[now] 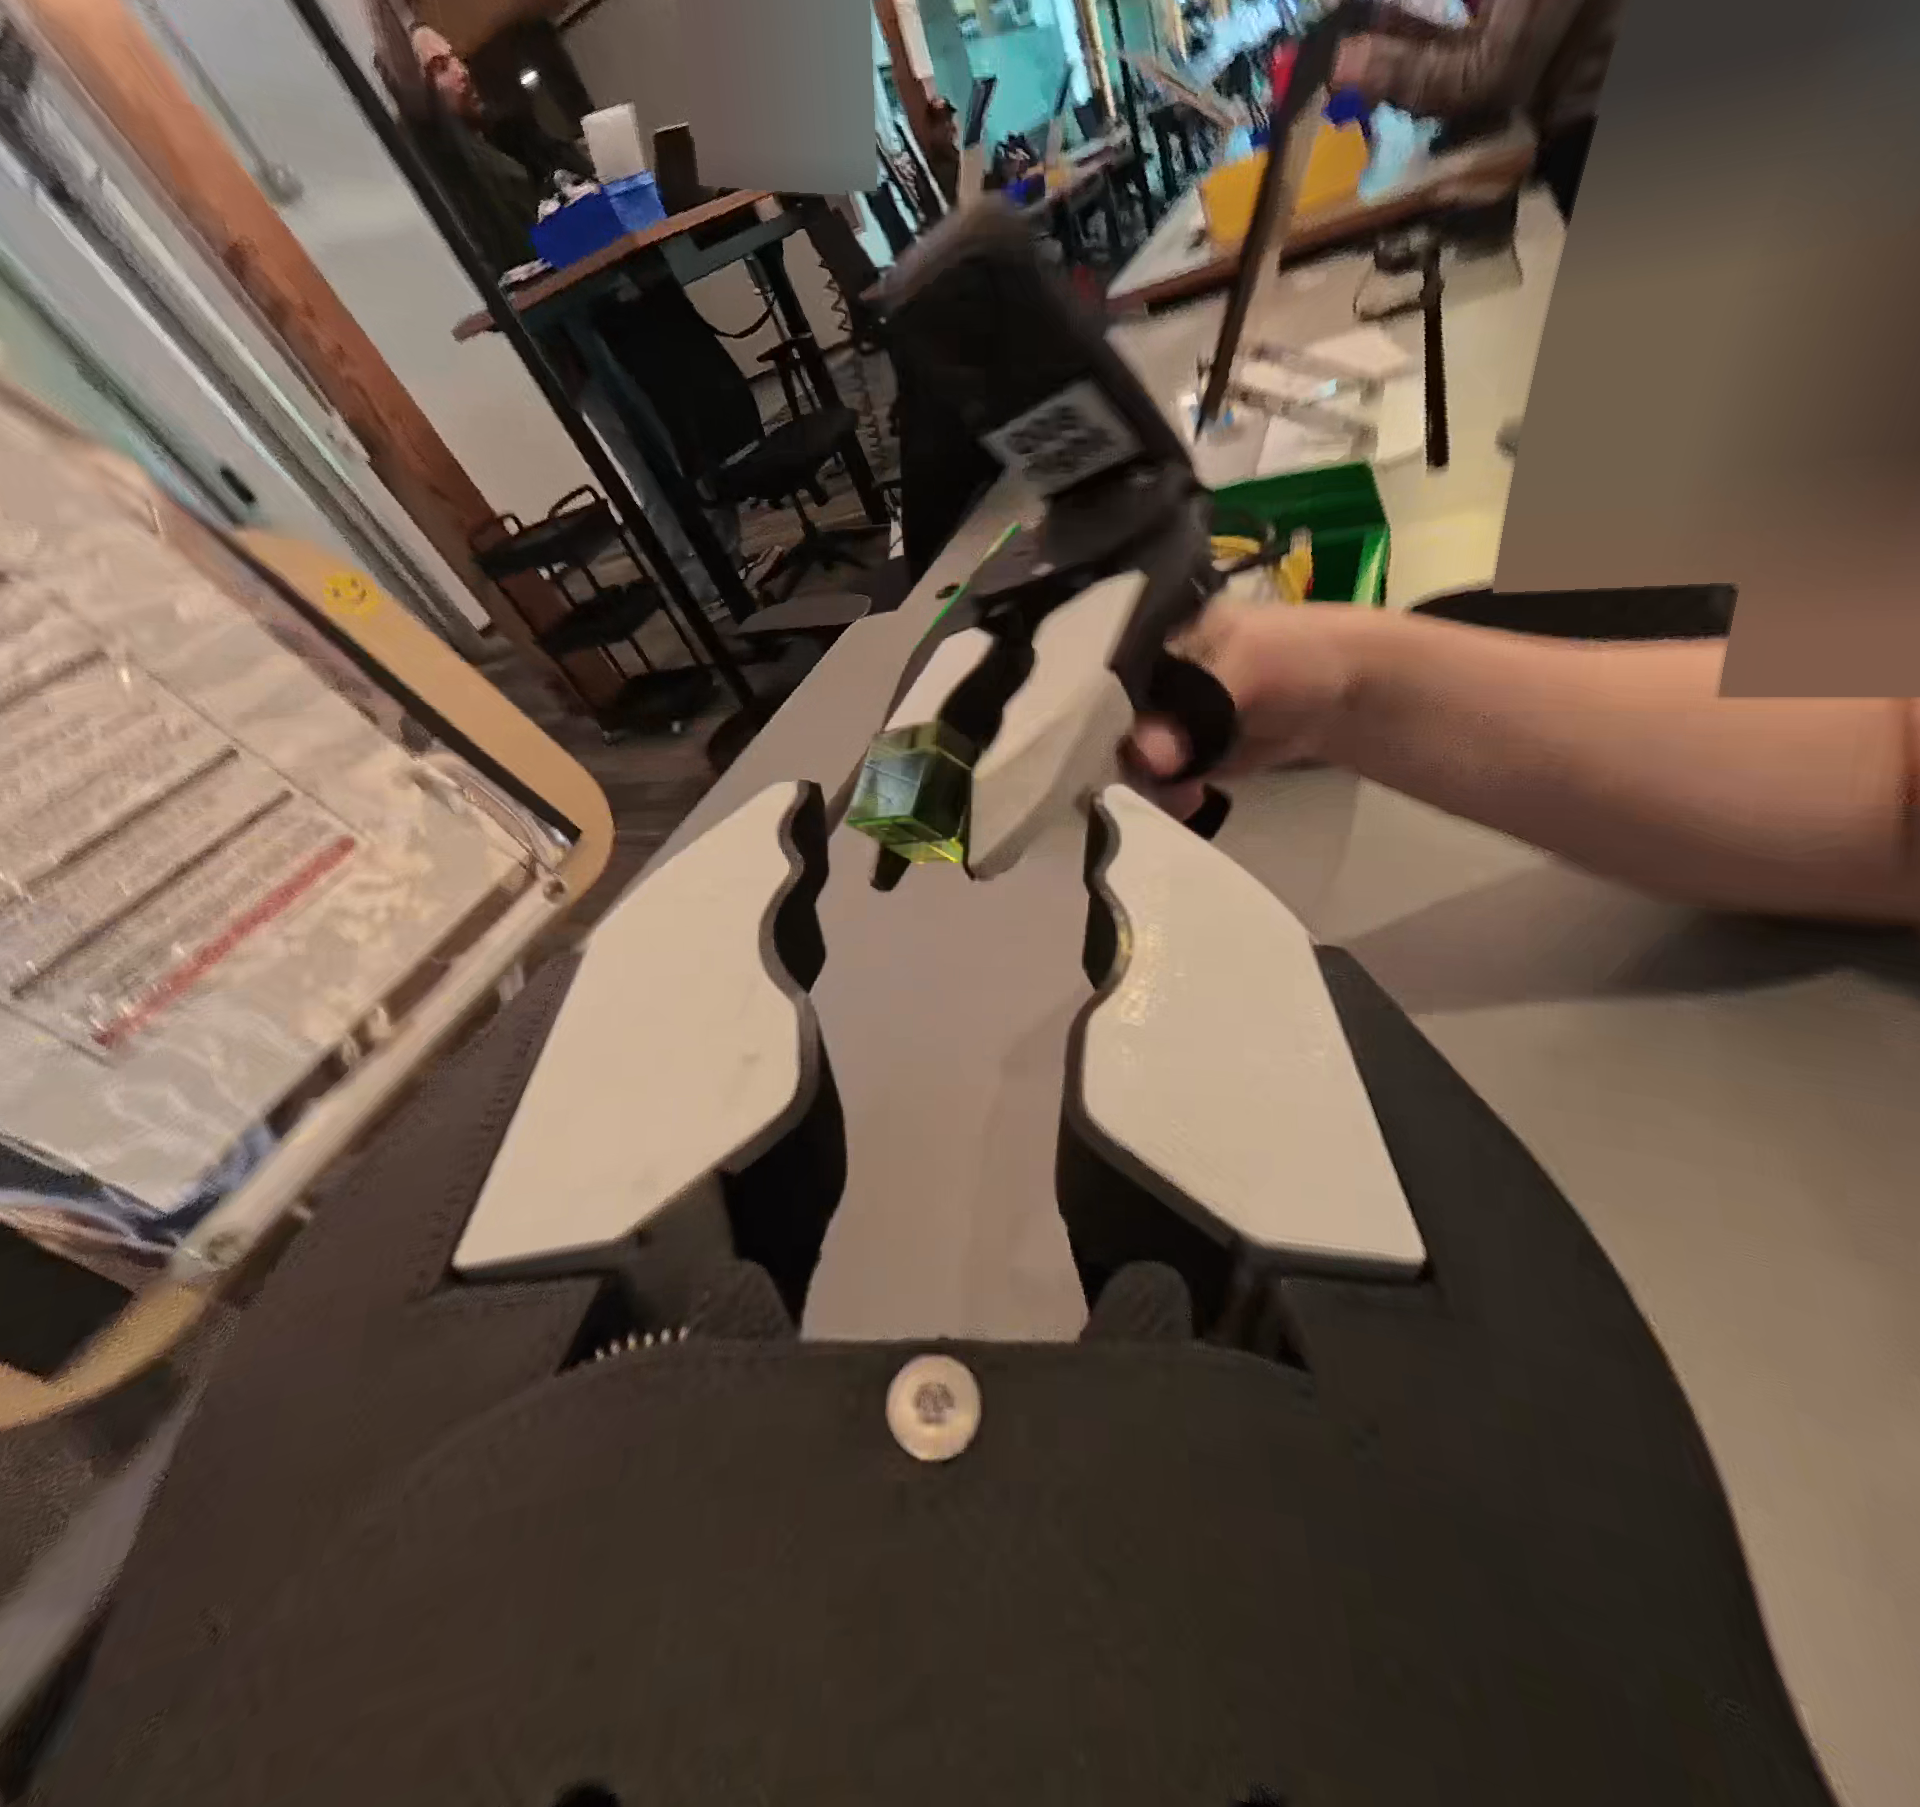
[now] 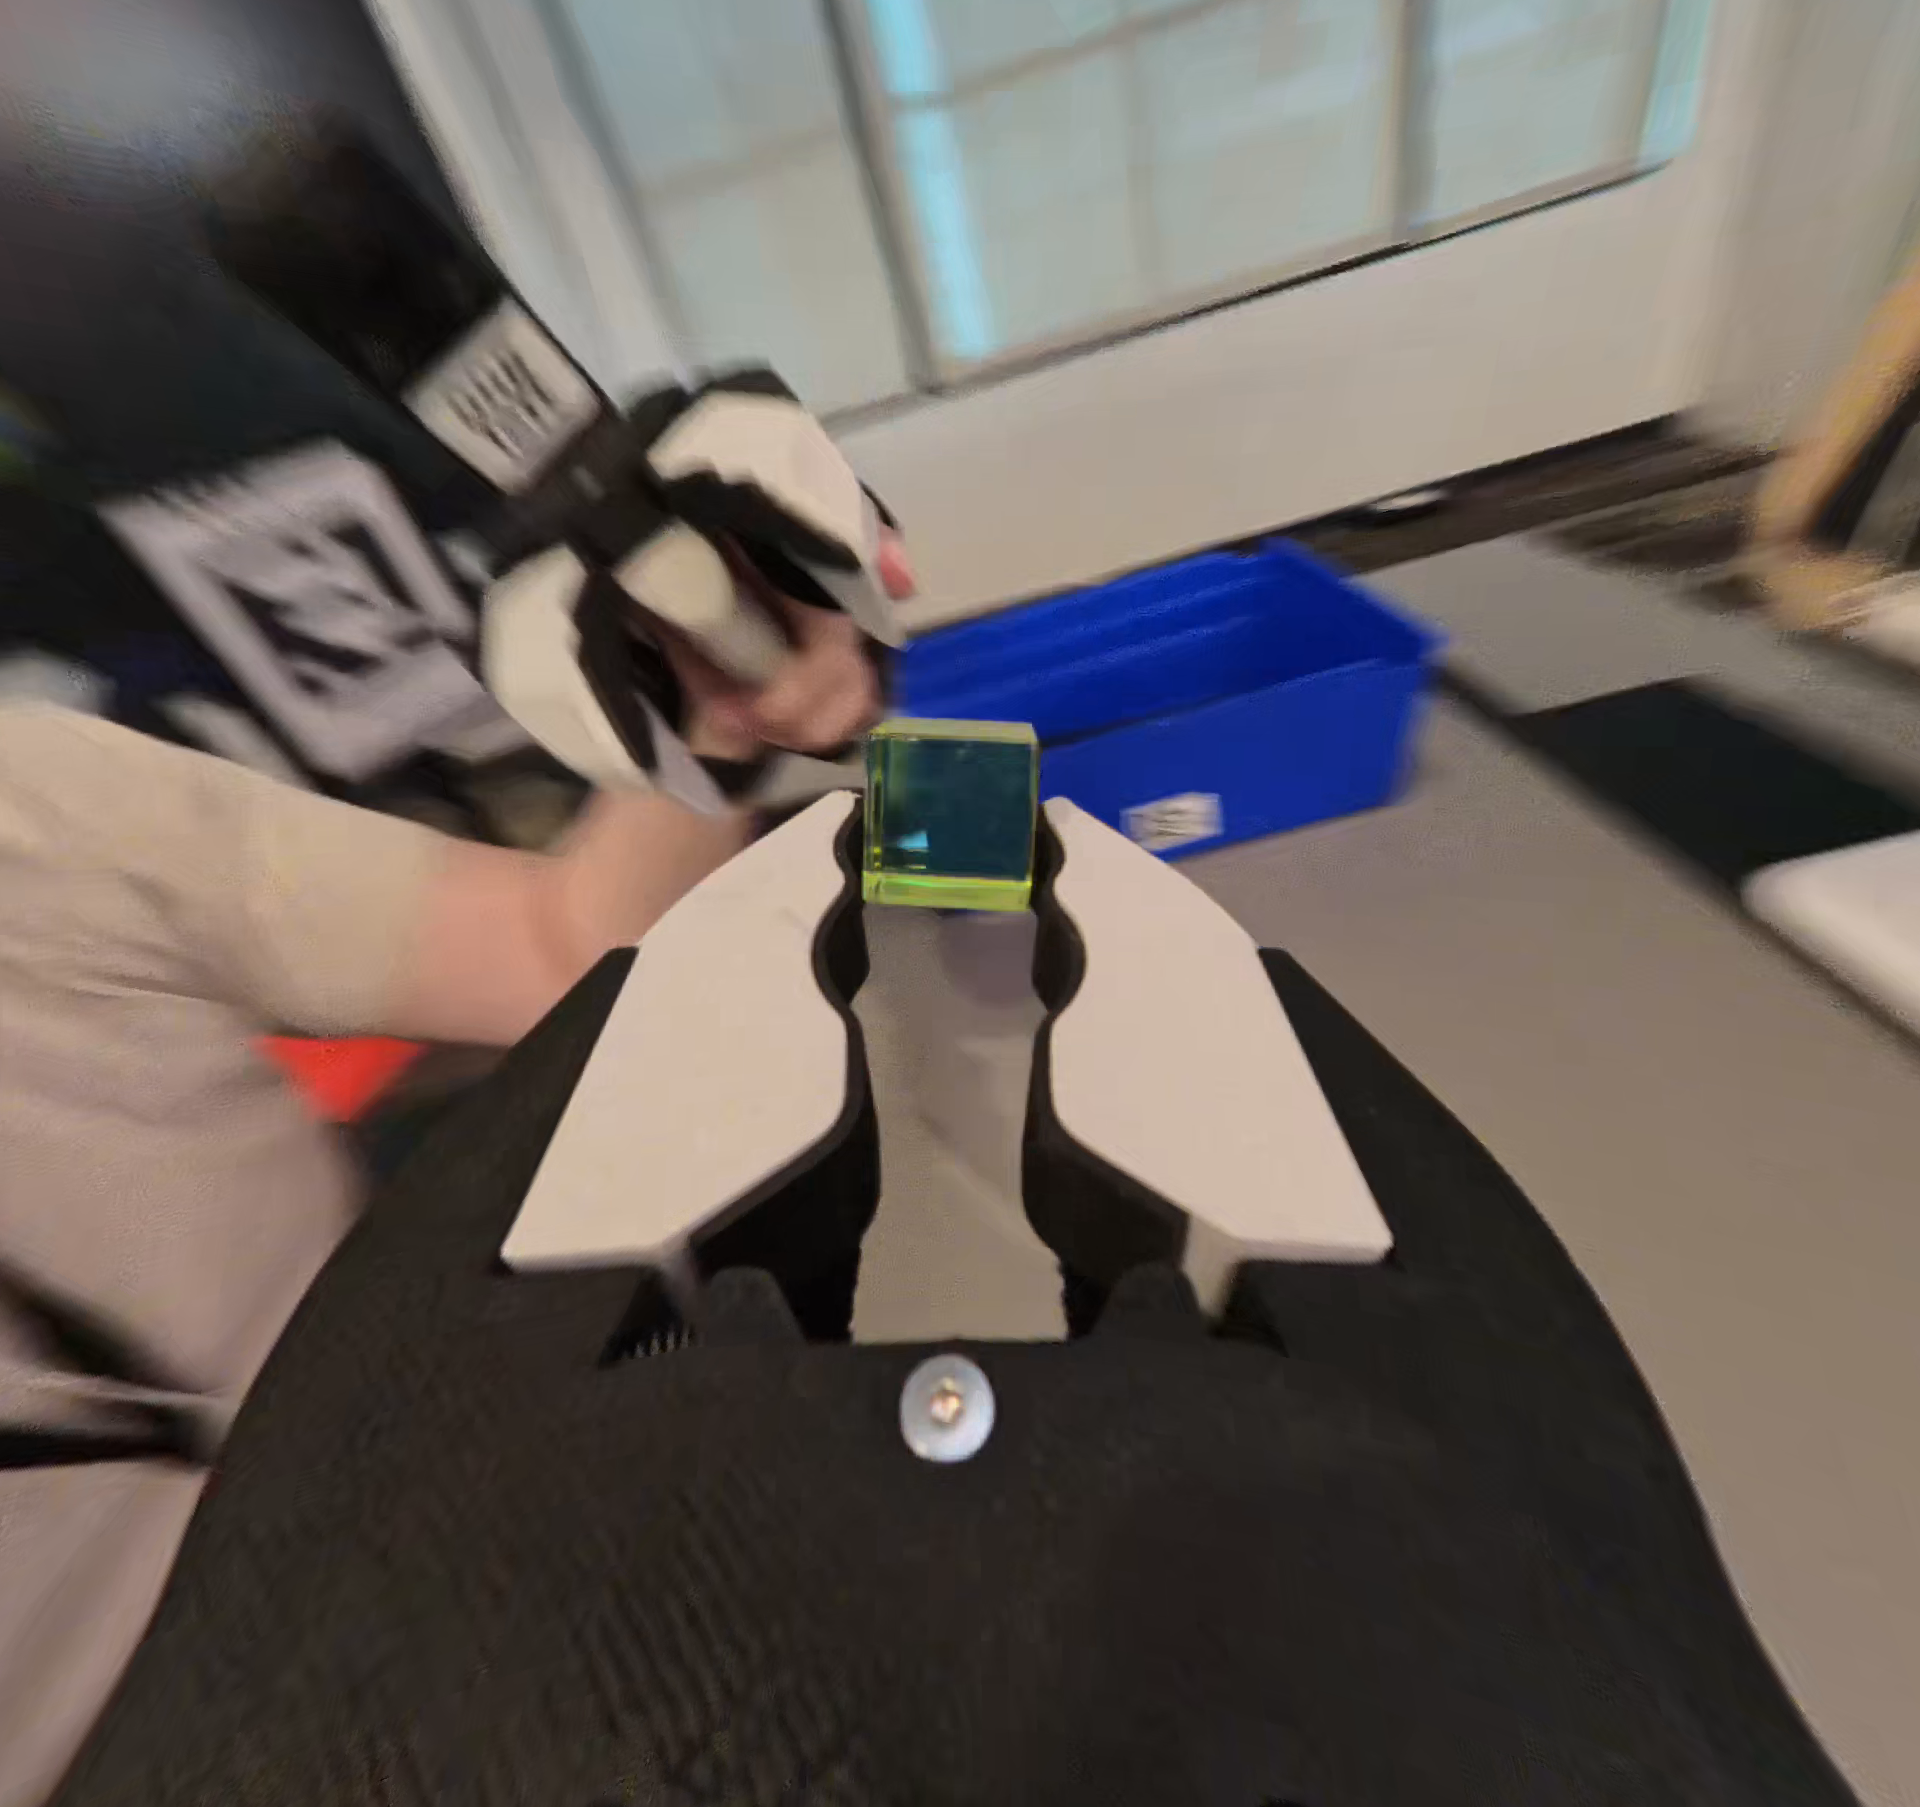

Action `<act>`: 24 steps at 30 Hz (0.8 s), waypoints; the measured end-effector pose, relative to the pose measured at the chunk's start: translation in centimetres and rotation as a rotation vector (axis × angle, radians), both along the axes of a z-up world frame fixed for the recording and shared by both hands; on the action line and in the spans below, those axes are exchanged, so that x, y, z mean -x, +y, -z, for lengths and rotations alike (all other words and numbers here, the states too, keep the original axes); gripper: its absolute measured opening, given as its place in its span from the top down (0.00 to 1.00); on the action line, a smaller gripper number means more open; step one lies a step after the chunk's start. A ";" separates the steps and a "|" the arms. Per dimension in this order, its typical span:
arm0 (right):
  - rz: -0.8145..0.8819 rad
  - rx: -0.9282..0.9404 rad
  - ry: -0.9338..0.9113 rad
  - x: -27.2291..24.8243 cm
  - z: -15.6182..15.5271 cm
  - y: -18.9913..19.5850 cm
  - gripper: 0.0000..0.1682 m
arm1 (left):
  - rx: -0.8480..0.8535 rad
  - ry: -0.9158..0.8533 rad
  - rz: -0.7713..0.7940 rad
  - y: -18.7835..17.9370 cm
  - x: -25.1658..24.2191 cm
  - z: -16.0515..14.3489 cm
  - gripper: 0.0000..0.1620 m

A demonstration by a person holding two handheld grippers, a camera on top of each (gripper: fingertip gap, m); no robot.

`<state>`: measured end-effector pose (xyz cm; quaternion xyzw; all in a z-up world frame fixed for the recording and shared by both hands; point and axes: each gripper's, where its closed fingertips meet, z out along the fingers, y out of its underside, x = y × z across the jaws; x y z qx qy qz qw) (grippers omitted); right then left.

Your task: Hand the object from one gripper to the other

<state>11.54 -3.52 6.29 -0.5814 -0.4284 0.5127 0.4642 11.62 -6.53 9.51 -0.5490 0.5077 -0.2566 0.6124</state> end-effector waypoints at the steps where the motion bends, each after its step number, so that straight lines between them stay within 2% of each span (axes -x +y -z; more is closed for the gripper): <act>1: 0.093 -0.135 -0.067 -0.3 0.0 0.6 0.83 | 0.069 -0.048 -0.022 0.4 0.3 -0.6 0.71; 4: 0.235 -0.456 -0.237 -0.5 -0.1 0.6 0.83 | 0.262 -0.107 -0.086 1.5 0.5 -0.5 0.66; 9: 0.373 -0.818 -0.435 -0.1 -0.3 0.4 0.82 | 0.499 -0.043 -0.095 2.0 -0.4 2.5 0.61; 13: 0.471 -1.070 -0.612 -0.3 0.1 0.9 0.83 | 0.674 -0.094 -0.023 2.0 -1.5 3.3 0.68; 18: 0.512 -1.180 -0.695 0.0 0.6 1.4 0.83 | 0.662 -0.075 -0.035 2.6 -2.0 4.3 0.75; 20: 0.542 -1.217 -0.714 -0.1 0.6 1.8 0.83 | 0.630 -0.074 -0.023 2.7 -2.2 4.2 0.82; 24: 0.566 -1.164 -0.572 -0.6 -0.6 1.7 0.80 | 0.537 -0.110 0.028 3.0 -1.7 2.9 0.83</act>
